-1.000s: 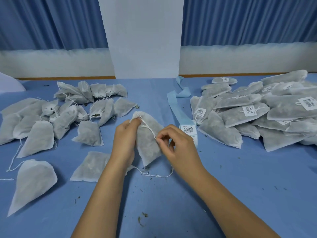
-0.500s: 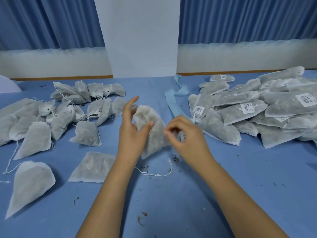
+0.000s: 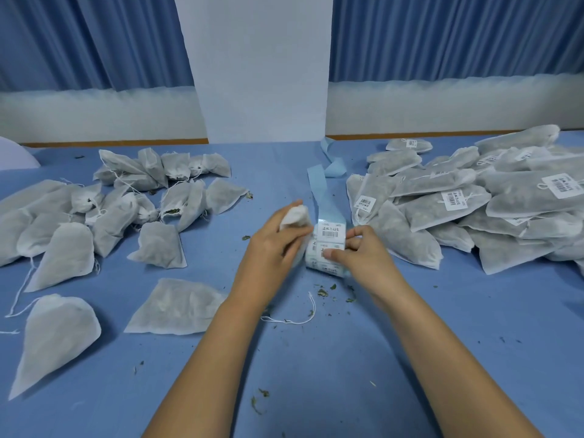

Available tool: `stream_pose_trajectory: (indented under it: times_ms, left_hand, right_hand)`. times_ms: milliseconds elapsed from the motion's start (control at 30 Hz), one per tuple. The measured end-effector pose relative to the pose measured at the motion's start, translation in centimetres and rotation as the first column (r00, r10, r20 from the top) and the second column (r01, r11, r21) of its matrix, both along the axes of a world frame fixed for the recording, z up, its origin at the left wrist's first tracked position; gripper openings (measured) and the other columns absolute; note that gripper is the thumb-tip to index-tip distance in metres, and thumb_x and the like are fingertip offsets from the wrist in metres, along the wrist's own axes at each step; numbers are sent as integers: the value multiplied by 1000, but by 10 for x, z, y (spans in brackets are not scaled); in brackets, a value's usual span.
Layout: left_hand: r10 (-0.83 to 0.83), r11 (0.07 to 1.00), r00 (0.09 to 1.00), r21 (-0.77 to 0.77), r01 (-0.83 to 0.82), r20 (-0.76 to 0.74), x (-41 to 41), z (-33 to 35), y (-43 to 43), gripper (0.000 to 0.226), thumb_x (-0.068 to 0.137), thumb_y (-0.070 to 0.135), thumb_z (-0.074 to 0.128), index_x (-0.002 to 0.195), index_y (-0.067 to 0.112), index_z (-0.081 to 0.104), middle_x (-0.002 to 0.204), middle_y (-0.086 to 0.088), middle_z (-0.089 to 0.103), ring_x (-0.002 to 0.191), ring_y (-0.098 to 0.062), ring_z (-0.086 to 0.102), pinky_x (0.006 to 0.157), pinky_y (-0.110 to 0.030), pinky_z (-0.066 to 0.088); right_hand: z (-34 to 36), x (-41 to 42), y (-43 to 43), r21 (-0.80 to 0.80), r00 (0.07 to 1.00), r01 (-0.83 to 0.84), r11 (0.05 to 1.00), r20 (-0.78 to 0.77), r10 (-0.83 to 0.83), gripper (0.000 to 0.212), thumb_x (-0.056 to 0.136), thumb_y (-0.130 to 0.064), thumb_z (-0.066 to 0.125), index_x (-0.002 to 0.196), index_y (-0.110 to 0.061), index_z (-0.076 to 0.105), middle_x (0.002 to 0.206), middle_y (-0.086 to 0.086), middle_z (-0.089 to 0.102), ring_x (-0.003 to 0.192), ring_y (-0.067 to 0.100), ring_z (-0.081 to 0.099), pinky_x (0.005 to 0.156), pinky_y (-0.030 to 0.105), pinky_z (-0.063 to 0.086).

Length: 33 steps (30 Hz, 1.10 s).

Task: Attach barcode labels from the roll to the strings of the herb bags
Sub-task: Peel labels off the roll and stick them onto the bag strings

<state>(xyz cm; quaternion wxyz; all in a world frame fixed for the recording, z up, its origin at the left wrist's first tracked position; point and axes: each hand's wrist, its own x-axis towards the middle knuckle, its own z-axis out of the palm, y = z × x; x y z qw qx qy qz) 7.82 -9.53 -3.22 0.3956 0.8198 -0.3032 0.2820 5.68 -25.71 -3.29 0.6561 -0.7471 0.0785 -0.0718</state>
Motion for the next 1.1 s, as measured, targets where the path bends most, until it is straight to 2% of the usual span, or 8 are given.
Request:
stream_pose_trajectory:
  times_ms: [100, 300, 433, 567, 800, 900, 967, 1100]
  left_hand:
    - [-87, 990, 995, 105, 91, -48, 1, -1, 2, 24, 87, 16, 70, 110, 8, 73, 142, -2, 52, 120, -17, 58, 94, -35, 51]
    - [-44, 969, 986, 234, 81, -161, 2, -1, 9, 40, 81, 22, 78, 120, 16, 69, 140, 11, 52, 114, -15, 60, 93, -37, 50]
    - [15, 990, 982, 138, 12, -191, 1, 0, 5, 33, 76, 22, 81, 108, 18, 75, 118, 10, 66, 102, -15, 64, 89, -30, 50]
    - [30, 999, 967, 21, -26, -252, -1, 0, 5, 21, 75, 18, 82, 96, 16, 79, 104, 6, 71, 93, -15, 66, 85, -35, 52]
    - [-26, 986, 925, -165, -40, -378, -2, 1, 6, 11, 77, 10, 80, 82, 20, 80, 91, 15, 73, 86, 4, 65, 82, -11, 47]
    - [-104, 884, 834, -434, -173, -543, -2, 5, 3, 12, 79, 7, 78, 73, 18, 78, 88, 9, 73, 80, 0, 65, 79, -17, 49]
    - [-60, 800, 842, -531, -280, -536, -1, 9, 9, 16, 81, 9, 76, 71, 21, 76, 82, 11, 72, 70, 8, 62, 70, -11, 45]
    - [-86, 741, 873, -616, -266, -480, 0, 16, 24, 13, 83, 14, 75, 78, 26, 75, 82, 20, 74, 75, 10, 64, 68, -4, 45]
  right_hand:
    - [1, -4, 6, 20, 995, -102, 995, 23, 102, 35, 79, -1, 73, 89, -15, 42, 89, 6, 68, 75, 15, 64, 73, 29, 52]
    - [2, -3, 2, -18, 982, -180, 984, 49, 180, 35, 80, 4, 70, 85, -14, 41, 86, 9, 67, 83, 26, 62, 85, 45, 51]
    - [-1, 0, -2, -46, 975, -203, 978, 85, 206, 34, 79, -4, 74, 83, -16, 42, 71, -1, 59, 75, 19, 55, 73, 37, 45]
    - [-4, 4, -4, -65, 971, -215, 974, 92, 221, 33, 80, -9, 75, 83, -17, 43, 56, -16, 54, 61, 9, 49, 65, 27, 40]
    - [-3, 4, -7, -67, 961, -262, 963, 73, 267, 41, 74, 1, 77, 82, -15, 40, 80, 12, 60, 74, 21, 56, 77, 41, 49]
    - [-3, 5, -12, -133, 955, -282, 950, 56, 292, 44, 71, 2, 79, 75, -15, 39, 74, 6, 57, 63, 11, 54, 63, 24, 45]
    - [-2, 6, -16, -192, 967, -232, 954, 58, 247, 45, 70, -3, 82, 68, -16, 39, 62, -3, 50, 55, 8, 44, 55, 18, 37]
    - [-5, 13, -17, -164, 995, -18, 986, 98, 35, 46, 76, -23, 79, 58, -16, 38, 55, 6, 41, 50, 14, 33, 54, 28, 31]
